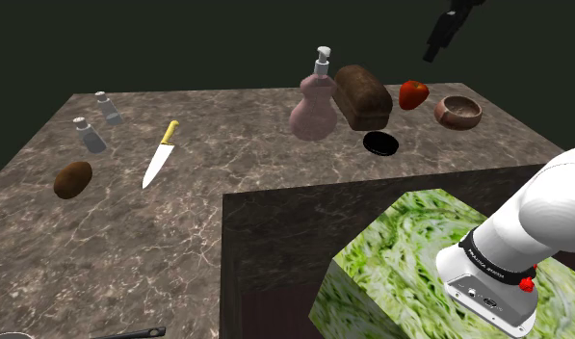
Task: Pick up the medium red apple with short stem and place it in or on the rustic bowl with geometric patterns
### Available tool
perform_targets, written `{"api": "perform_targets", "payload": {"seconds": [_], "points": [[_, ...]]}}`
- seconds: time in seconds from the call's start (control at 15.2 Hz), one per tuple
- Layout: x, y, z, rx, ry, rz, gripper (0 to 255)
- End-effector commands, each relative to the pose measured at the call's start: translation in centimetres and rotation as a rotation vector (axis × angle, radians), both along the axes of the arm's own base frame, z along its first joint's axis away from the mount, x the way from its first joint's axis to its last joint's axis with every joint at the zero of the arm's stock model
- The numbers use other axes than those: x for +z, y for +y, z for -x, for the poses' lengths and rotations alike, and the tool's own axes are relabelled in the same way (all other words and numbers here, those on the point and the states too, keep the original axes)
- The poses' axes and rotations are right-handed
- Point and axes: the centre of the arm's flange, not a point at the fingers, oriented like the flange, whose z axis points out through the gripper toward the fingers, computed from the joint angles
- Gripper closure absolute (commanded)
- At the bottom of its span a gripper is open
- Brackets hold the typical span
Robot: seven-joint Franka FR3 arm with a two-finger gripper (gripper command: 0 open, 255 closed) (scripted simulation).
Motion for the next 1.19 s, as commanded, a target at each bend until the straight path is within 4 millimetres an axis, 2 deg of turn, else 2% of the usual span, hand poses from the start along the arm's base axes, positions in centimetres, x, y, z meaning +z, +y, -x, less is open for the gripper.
{"api": "perform_targets", "payload": {"seconds": [0.0,1.12], "points": [[-1.0,-2.6,-0.8,0.009,0.009,-0.002,0],[-9.8,-22.6,-8.6,0.070,0.083,-0.031,0]]}}
